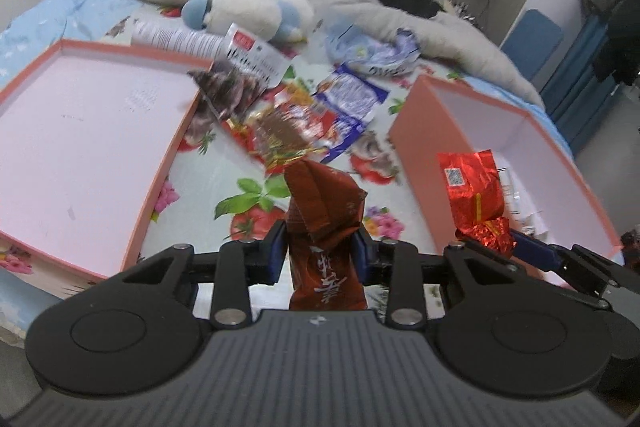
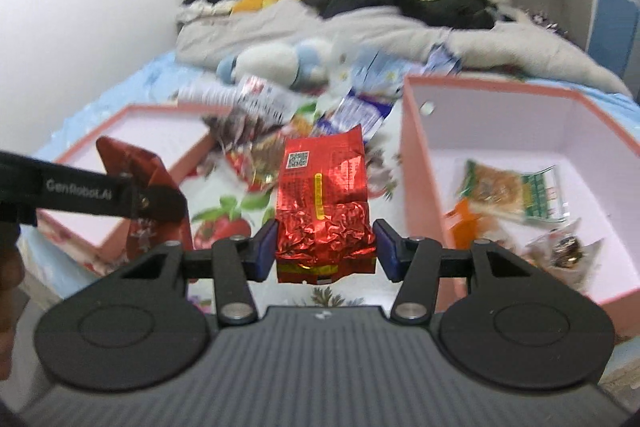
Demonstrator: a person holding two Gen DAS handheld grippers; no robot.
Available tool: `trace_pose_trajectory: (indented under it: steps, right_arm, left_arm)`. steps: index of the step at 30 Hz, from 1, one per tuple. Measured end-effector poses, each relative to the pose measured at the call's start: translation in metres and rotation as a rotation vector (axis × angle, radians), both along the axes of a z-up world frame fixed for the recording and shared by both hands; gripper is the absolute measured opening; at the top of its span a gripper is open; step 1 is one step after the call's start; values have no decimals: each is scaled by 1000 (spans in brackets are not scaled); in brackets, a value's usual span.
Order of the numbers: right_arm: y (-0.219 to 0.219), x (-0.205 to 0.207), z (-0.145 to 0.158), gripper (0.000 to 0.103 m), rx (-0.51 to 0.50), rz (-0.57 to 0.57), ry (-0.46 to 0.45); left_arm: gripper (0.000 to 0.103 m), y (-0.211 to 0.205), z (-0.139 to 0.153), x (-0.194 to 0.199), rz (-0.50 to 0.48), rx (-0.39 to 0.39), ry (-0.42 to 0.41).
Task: Organize snacks
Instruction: 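Carry the brown bag and red foil pack with both tools over the deep box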
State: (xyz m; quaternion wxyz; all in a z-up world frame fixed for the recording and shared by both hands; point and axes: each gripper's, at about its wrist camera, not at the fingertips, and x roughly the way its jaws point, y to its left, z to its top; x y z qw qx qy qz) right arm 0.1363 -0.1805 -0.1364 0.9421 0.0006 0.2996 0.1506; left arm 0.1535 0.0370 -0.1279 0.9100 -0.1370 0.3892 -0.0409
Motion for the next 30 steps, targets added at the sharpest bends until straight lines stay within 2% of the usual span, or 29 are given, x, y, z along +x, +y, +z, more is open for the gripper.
trace_pose_trajectory:
  steps: [7, 15, 18, 23, 30]
  right_arm:
    - [-17, -31, 33, 54, 42, -42, -57]
    - [-28, -52, 42, 54, 37, -61, -66]
    - [-38, -61, 44, 54, 40, -83, -59]
    - [-58, -69, 47, 54, 23, -117, -47]
    - [-91, -68, 48, 54, 4, -196, -37]
  left_arm:
    - [38, -21, 35, -28, -44, 12, -39]
    - [38, -39, 52, -57, -91, 34, -78]
    - [38, -45, 57, -62, -108, 19, -84]
    - [38, -66, 59, -63, -175, -4, -96]
    - [38, -104, 52, -38, -272, -47, -82]
